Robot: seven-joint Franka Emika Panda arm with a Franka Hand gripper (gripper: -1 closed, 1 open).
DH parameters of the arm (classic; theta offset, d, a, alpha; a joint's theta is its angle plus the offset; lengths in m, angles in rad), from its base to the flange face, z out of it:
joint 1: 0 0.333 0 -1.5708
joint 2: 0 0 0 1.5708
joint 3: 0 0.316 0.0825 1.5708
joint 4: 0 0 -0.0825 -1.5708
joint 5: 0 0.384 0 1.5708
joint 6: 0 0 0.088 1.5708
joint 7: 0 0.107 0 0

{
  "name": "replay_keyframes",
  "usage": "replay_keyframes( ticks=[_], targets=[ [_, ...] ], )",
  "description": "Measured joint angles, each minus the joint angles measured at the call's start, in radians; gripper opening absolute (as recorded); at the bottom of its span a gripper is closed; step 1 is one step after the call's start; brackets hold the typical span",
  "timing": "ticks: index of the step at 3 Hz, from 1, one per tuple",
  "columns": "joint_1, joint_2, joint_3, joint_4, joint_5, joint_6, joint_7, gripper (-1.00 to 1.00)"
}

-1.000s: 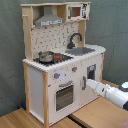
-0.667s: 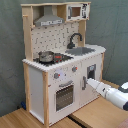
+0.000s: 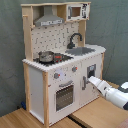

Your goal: Play with the kitchen

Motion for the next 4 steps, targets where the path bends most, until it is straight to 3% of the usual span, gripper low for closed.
replay_keyframes(
  ticks=[2,4],
  targets=[
    [-0.056,-0.008,-0.001,0.000,0.000,0.126,0.185,1.00],
    [-0.156,-0.021,0.007,0.000,0.000,0.288,0.343,1.00]
  ],
)
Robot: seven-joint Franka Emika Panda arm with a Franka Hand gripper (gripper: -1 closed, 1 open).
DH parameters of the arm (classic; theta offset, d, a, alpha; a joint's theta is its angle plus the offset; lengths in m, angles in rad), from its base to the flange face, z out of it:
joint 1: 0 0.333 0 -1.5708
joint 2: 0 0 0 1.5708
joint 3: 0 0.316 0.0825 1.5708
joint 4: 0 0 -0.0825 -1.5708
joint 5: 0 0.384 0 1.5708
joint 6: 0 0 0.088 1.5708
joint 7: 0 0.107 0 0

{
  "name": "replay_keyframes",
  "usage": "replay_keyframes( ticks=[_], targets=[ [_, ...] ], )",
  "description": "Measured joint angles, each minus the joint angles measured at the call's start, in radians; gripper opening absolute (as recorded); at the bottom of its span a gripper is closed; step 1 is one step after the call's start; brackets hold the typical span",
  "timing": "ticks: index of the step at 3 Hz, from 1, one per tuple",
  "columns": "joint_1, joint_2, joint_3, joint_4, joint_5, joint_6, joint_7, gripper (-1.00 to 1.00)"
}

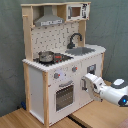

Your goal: Play with the kitchen

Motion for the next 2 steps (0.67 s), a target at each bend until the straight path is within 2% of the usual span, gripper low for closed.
replay_keyframes(
  ticks=[2],
  targets=[
    [-0.100,-0.009,0.009,0.006,0.000,0.157,0.118,1.00]
  ],
)
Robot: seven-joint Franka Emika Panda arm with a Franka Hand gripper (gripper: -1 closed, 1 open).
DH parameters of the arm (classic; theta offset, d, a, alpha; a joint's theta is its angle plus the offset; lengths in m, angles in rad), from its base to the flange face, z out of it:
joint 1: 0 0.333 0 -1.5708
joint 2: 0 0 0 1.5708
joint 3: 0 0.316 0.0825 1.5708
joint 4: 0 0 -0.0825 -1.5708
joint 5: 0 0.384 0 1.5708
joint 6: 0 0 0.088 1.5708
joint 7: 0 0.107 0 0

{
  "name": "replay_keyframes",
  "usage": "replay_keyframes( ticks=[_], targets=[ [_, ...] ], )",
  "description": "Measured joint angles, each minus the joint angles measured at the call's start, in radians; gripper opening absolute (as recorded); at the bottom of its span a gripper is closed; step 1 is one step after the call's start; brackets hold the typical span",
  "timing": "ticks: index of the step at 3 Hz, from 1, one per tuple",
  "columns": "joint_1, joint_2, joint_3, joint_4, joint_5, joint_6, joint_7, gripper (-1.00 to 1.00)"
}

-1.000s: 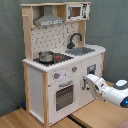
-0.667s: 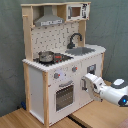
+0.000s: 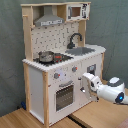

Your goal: Play with the kitchen

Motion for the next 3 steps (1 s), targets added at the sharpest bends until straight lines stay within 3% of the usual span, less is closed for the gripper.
replay_keyframes(
  ticks=[1,3],
  targets=[
    [-0.045,-0.001,0.010,0.005,0.000,0.077,0.048,1.00],
    [-0.186,-0.002,0.021,0.029,0.003,0.228,0.068,1.00]
  ],
)
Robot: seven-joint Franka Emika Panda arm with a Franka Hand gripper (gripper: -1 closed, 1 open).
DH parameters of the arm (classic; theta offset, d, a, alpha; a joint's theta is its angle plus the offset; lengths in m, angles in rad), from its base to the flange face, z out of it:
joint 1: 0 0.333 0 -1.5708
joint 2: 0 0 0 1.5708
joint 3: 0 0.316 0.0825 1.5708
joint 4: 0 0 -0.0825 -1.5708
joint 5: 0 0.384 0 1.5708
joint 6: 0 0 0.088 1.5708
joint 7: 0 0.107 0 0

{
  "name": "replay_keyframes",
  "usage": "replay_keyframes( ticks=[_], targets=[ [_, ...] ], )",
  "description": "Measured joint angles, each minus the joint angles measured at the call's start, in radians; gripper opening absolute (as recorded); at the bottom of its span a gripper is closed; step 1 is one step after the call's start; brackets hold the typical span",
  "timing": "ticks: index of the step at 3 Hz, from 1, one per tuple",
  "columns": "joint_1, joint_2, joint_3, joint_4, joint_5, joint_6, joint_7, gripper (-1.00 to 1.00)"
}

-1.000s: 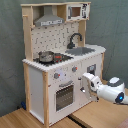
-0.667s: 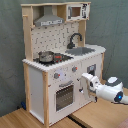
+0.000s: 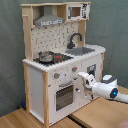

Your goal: Play with the kitchen

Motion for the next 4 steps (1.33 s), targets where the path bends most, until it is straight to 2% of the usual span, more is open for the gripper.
replay_keyframes(
  ticks=[1,2,3,4],
  targets=[
    [-0.070,0.000,0.006,0.063,0.009,0.038,0.001,1.00],
    [-0.115,-0.005,0.019,0.018,0.014,0.116,-0.012,1.00],
    [-0.184,-0.013,0.015,0.088,0.035,0.098,-0.012,1.00],
    [-0.202,-0.013,0.028,0.112,0.036,0.094,-0.010,1.00]
  ],
)
